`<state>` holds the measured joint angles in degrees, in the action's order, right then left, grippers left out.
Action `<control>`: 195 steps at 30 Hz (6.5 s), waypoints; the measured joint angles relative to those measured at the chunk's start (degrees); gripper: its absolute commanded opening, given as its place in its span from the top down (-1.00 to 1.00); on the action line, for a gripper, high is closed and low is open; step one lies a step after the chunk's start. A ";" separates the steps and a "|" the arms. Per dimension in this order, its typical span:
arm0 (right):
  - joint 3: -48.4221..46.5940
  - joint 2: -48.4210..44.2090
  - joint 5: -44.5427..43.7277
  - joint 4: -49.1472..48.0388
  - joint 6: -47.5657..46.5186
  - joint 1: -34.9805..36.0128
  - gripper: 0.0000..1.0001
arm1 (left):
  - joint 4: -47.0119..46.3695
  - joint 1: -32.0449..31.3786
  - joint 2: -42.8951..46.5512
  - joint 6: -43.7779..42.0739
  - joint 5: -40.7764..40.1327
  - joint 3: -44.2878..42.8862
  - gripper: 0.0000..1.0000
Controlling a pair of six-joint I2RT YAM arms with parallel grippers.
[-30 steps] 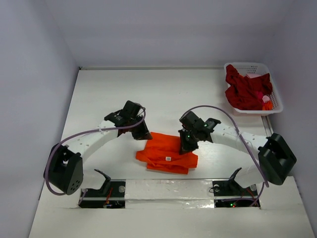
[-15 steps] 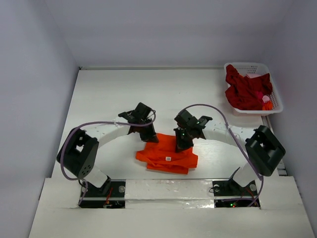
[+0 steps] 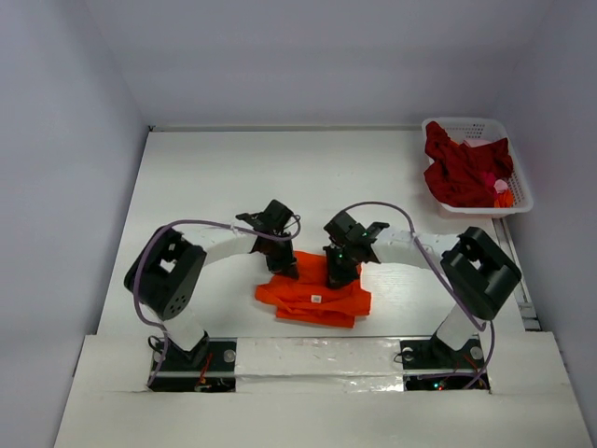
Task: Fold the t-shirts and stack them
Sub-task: Smooth out wrinkles on the folded tshirt
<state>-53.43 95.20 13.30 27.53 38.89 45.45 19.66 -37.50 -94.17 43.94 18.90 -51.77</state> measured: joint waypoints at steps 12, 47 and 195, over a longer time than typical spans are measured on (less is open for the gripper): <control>-9.49 10.67 9.38 0.37 0.35 -2.34 1.00 | -0.61 0.81 -9.84 -0.87 4.46 -8.35 1.00; -27.63 20.65 5.31 4.28 -7.56 -15.13 1.00 | 2.40 17.33 -15.21 -8.79 2.89 -17.62 1.00; -1.92 -13.16 -0.42 13.20 -10.51 -14.93 1.00 | 14.78 13.86 -1.16 -9.35 -10.23 -15.98 1.00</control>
<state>-55.35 82.04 12.88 40.73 28.38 30.52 34.44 -23.64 -95.33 34.59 8.67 -67.75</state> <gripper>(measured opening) 0.009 0.003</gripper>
